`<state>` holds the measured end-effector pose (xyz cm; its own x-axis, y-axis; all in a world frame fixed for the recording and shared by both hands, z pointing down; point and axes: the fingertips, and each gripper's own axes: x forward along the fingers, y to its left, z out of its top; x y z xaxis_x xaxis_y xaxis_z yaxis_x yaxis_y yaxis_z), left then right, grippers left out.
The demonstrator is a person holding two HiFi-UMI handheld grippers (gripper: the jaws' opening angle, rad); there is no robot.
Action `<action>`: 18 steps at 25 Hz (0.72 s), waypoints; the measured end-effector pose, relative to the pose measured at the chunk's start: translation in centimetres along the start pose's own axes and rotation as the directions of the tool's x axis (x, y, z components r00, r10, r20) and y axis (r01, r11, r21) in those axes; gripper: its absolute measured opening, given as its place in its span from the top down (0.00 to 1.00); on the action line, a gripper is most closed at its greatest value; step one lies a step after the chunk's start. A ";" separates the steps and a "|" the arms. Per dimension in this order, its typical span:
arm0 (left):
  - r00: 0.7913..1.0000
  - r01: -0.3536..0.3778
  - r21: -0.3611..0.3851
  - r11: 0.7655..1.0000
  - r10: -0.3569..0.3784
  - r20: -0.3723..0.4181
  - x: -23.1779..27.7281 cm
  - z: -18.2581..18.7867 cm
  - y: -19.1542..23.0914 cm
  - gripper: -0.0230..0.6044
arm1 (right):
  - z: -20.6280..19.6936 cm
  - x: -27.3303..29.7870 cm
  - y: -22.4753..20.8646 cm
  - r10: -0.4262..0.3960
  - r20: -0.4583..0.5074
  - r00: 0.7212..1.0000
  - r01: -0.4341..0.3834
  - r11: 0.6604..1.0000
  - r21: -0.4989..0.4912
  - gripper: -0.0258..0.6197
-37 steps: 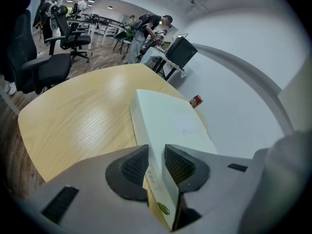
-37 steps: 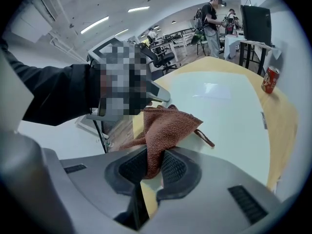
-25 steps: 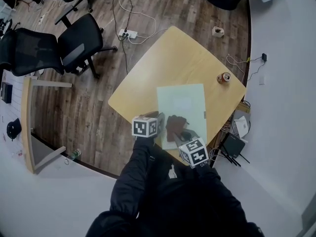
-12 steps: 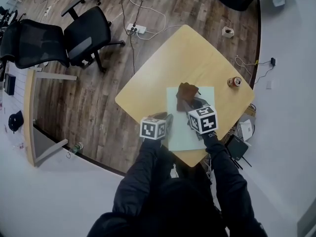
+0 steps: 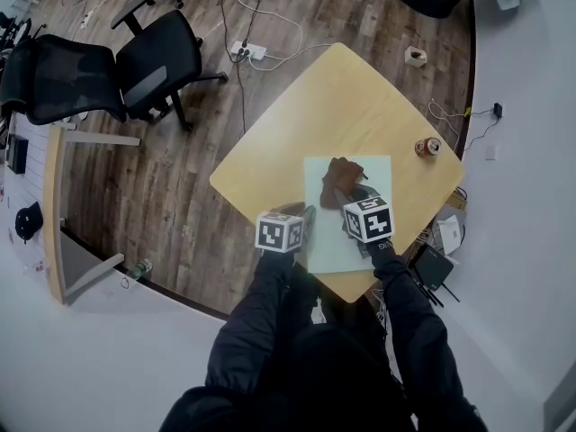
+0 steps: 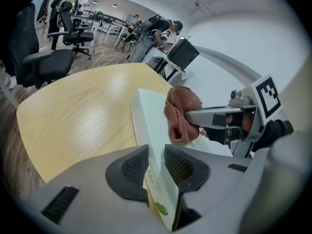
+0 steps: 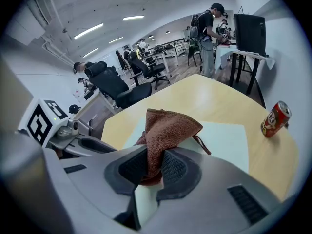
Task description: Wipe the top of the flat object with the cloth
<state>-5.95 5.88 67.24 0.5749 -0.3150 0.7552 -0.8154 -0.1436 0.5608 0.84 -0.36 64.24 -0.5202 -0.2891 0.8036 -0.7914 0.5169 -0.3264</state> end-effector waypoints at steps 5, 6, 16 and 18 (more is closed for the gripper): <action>1.000 -0.002 0.004 1.000 0.002 0.002 0.0 0.0 -0.2 0.77 | -2.0 -0.8 0.8 0.015 -0.002 1.000 -0.015 1.000 0.015 0.85; 1.000 -0.004 0.004 1.000 0.004 0.002 0.0 0.0 -0.2 0.77 | -2.3 -0.9 0.9 0.015 0.001 1.000 -0.015 1.000 0.019 0.85; 1.000 -0.014 0.009 1.000 0.014 0.009 0.2 0.0 -0.3 0.77 | -6.2 -2.1 2.7 0.066 -0.038 0.997 -0.065 0.998 0.017 0.85; 1.000 -0.015 0.009 1.000 0.015 0.010 0.2 -0.1 -0.3 0.77 | -7.1 -2.5 3.3 0.074 -0.038 0.997 -0.073 0.997 0.023 0.85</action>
<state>-5.59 5.95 67.21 0.5618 -0.3265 0.7601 -0.8246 -0.1470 0.5462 1.84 7.76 64.71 -0.5648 -0.2196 0.7955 -0.7585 0.5180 -0.3955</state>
